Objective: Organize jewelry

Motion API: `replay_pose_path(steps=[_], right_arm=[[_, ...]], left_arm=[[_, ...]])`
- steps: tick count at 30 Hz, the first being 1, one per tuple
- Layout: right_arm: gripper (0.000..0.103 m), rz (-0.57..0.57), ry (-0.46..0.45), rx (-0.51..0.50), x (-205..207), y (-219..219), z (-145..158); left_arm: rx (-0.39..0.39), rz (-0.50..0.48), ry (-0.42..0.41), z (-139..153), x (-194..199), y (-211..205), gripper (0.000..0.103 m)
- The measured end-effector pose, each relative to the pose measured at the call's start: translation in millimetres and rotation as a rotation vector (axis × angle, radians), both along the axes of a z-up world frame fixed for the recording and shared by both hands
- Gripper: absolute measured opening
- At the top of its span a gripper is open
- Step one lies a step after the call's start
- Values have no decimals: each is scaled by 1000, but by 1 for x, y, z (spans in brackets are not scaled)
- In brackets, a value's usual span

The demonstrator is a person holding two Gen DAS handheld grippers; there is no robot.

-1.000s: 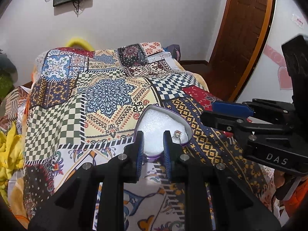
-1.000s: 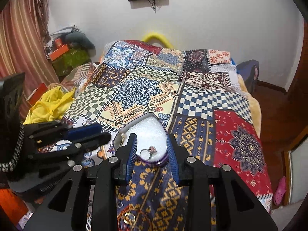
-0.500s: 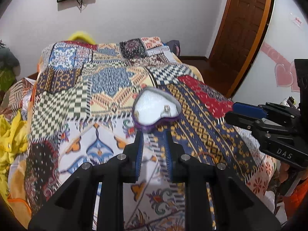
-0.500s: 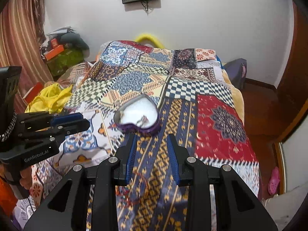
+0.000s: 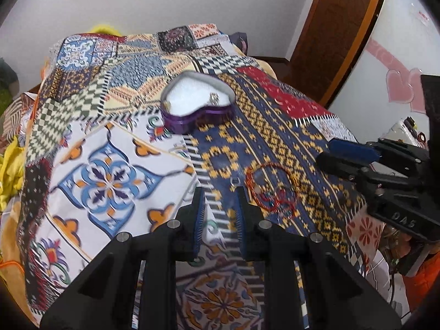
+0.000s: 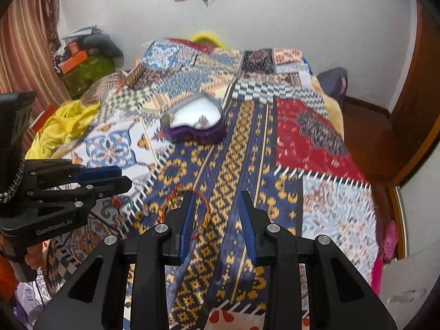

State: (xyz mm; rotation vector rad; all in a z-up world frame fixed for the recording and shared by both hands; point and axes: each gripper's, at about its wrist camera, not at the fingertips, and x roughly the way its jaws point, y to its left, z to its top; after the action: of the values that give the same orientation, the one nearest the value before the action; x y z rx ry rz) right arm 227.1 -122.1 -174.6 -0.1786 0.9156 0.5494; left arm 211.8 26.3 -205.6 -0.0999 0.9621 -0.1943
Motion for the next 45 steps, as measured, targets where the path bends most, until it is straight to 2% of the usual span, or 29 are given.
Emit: replay_pose_path(steps=[7,11,20,21,22,23,25,32,45], right_arm=[[29,14,75,-21,-6,0,-28],[29,18,55,-15,-7,3,-29],[29,40,10,-16,-6,10,-34],[28,41,6,-17,-6,11,-34],[22,42,1,-21,-6,12,-35],[12,39,-5,-34,-6,13,-36],[12,37,-13,-36,-7,12,-36],[11,41,-24,-22,-9,13,-28],[11,40,-118,24,-20,14,15]], left_arm=[[10,-70,43,-23,-10,-16,20],[24,-70,43,-30,-9,-20,20],[-22,-65,37,-35,2,-20,20],[-23,-64,34,-35,2,-20,19],[-21,-63,30,-36,2,-20,16],[-21,-63,29,-36,1,-20,9],[-27,-62,28,-35,1,-20,8],[-34,-39,12,-30,-4,-15,8],[-23,-1,-71,6,-20,-1,8]])
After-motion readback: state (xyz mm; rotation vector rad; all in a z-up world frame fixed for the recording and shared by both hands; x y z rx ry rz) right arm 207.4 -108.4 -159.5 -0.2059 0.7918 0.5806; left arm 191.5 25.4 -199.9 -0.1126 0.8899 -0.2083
